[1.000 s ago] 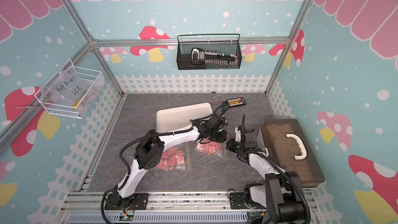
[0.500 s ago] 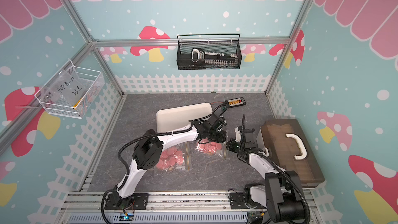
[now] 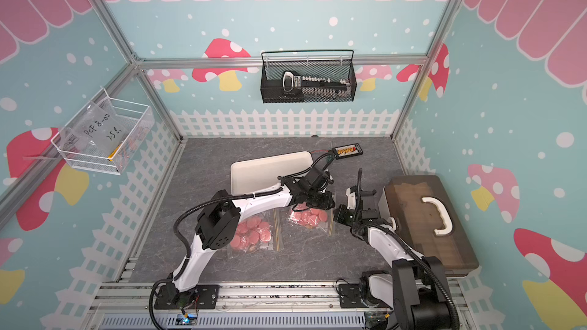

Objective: Pour cookies out of the ziploc bag
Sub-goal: Open the ziploc bag at the center of the board.

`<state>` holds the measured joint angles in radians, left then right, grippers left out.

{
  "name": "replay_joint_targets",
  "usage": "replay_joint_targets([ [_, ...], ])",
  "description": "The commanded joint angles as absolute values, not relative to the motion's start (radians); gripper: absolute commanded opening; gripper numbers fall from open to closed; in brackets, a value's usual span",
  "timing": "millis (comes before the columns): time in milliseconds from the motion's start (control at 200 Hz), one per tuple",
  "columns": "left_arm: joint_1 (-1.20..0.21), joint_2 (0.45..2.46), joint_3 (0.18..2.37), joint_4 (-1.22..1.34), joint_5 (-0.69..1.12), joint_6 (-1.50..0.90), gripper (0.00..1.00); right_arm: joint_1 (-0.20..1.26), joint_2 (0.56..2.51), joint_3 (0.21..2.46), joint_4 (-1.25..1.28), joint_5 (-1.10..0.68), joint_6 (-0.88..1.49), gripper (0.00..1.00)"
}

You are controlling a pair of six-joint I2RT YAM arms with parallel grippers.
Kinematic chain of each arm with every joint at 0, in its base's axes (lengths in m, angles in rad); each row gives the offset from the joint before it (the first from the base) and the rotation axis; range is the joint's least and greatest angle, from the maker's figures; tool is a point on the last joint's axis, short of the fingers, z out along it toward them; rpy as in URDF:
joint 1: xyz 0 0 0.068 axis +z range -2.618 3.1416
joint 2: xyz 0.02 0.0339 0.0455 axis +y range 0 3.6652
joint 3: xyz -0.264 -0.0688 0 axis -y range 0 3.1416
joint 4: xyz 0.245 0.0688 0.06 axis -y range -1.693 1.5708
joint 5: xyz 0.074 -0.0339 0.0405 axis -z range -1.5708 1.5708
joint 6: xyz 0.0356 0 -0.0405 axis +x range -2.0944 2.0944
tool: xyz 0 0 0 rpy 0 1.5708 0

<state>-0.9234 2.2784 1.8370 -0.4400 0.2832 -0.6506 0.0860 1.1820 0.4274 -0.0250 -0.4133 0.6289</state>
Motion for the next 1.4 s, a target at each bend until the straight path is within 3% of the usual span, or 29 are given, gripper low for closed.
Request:
replay_joint_targets([
  [0, -0.919, 2.241, 1.862, -0.429, 0.296, -0.677, 0.30, 0.089, 1.160, 0.442, -0.055, -0.431, 0.611, 0.00],
  [215, -0.930, 2.250, 1.886, -0.482, 0.292, -0.680, 0.26, 0.089, 1.152, 0.444, -0.051, -0.440, 0.627, 0.00],
  [330, -0.931, 2.250, 1.885, -0.498, 0.279, -0.693, 0.19, 0.089, 1.149, 0.449, -0.049, -0.443, 0.636, 0.00],
  [891, -0.943, 2.262, 1.919, -0.548, 0.245, -0.686, 0.26, 0.096, 1.148, 0.474, -0.068, -0.440, 0.642, 0.00],
  [1141, -0.944, 2.284, 1.944, -0.549, 0.242, -0.695, 0.20, 0.098, 1.144, 0.476, -0.072, -0.439, 0.646, 0.00],
  [1396, -0.945, 2.284, 1.930, -0.554, 0.225, -0.698, 0.20, 0.098, 1.149, 0.476, -0.073, -0.431, 0.644, 0.00],
])
